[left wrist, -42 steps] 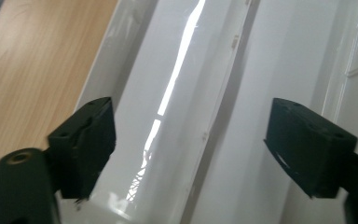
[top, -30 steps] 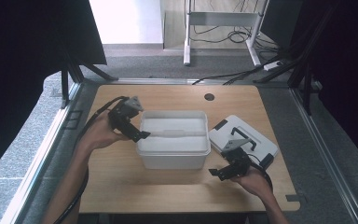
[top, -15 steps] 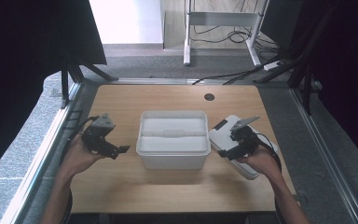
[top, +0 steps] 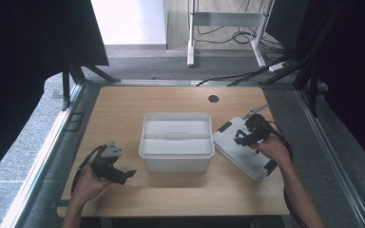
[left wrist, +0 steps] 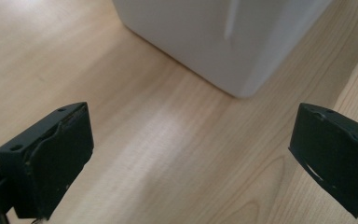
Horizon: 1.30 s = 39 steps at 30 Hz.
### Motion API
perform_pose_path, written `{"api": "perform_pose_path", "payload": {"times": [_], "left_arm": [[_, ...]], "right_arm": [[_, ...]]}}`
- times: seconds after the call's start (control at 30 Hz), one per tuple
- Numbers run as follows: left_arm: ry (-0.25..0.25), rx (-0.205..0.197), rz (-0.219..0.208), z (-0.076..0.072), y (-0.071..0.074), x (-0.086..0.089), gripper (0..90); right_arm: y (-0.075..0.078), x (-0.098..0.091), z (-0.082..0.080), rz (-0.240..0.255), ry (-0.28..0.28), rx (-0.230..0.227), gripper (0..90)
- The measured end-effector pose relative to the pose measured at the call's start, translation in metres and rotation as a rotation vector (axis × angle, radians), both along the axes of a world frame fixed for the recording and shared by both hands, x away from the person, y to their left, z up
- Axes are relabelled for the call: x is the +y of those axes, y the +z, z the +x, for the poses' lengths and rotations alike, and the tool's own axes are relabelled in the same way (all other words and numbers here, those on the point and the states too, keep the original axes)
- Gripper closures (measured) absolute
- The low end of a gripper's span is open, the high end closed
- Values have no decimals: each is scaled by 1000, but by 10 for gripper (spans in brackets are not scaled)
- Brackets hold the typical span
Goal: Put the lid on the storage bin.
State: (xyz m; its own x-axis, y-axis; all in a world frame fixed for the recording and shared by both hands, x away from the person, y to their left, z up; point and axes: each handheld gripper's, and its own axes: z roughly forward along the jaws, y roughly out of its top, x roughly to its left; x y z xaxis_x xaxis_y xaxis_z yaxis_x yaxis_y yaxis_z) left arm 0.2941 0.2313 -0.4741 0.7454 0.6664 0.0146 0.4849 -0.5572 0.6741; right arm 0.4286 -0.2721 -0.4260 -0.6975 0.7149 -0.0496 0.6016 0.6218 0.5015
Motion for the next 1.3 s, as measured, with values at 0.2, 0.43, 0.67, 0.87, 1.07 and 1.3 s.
{"api": "perform_pose_path", "payload": {"times": [0.2, 0.43, 0.67, 0.87, 1.07, 1.3], "left_arm": [[15, 17, 3, -7, -27, -8, 0], [14, 31, 1, -12, -44, -16, 0], [19, 45, -24, -12, -48, -16, 0], [19, 45, -24, -12, -48, -16, 0], [19, 46, -24, -12, -48, -16, 0], [18, 46, -25, -12, -48, -16, 0]], "right_arm": [[-17, -11, 13, -26, -33, 78, 380], [-20, -13, 18, -73, -9, 122, 609], [-12, -10, 17, -110, 15, 156, 826], [-10, -9, 18, -150, 28, 164, 838], [-3, -7, 15, -178, 88, 167, 838], [14, -8, 7, -173, 153, 156, 839]]}}
